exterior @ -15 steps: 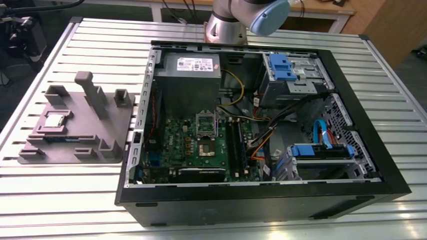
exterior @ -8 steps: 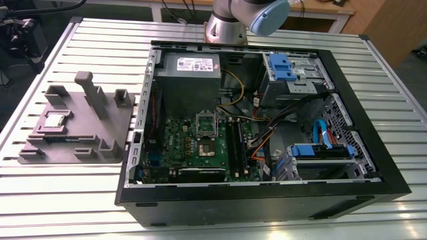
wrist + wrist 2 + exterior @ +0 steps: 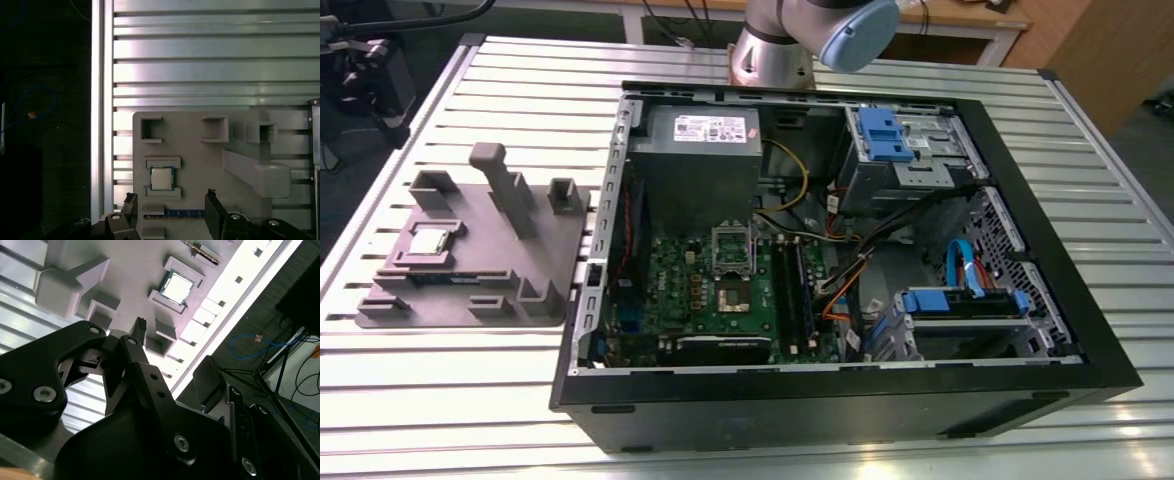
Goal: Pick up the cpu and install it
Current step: 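Pick up the cpu and move it towards the insertion slot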
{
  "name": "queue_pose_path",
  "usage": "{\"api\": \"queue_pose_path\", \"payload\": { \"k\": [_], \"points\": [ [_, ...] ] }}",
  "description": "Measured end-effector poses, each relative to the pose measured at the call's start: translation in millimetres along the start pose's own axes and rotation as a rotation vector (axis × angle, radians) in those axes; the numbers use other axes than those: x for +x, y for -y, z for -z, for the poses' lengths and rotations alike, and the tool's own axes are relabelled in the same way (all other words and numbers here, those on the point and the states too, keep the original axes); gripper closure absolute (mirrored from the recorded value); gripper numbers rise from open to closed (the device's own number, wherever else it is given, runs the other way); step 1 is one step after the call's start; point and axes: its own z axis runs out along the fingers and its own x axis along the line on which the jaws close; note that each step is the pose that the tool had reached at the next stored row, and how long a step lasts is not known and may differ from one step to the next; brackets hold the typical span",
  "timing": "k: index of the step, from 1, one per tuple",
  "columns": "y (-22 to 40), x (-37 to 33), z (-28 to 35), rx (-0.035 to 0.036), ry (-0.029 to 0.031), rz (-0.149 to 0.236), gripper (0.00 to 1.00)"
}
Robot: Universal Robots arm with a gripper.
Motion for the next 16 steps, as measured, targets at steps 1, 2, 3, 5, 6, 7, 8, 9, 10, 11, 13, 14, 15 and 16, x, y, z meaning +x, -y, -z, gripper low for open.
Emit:
{"api": "queue_pose_path", "payload": {
  "k": [1,2,3,5,6,7,8,9,10,11,13,14,15,16],
  "points": [
    [0.0,0.0,-0.3,0.0001,0.0,0.0,0.35],
    [0.0,0.0,-0.6,0.0,0.0,0.0,0.35],
    [0.0,0.0,-0.9,0.0,0.0,0.0,0.35],
    [0.1,-0.1,-1.6,0.0,0.0,0.0,0.35],
    [0.1,-0.1,-1.9,0.0,0.0,0.0,0.35],
    [0.1,-0.1,-2.2,0.0,0.0,0.0,0.35],
    [0.1,-0.1,-2.5,0.0,0.0,0.0,0.35],
    [0.1,-0.1,-2.8,0.0,-0.0001,0.0,0.35],
    [0.1,-0.1,-3.1,0.0,0.0,0.0,0.35],
    [0.2,-0.1,-3.4,0.0001,-0.0001,0.0,0.35],
    [0.2,-0.1,-3.9,0.0,-0.0001,0.0,0.35],
    [0.2,-0.1,-4.1,0.0001,-0.0001,0.0,0.35],
    [0.2,-0.1,-4.4,0.0,-0.0001,0.0,0.35],
    [0.2,-0.1,-4.6,0.0001,0.0,0.0,0.35]
  ]
}}
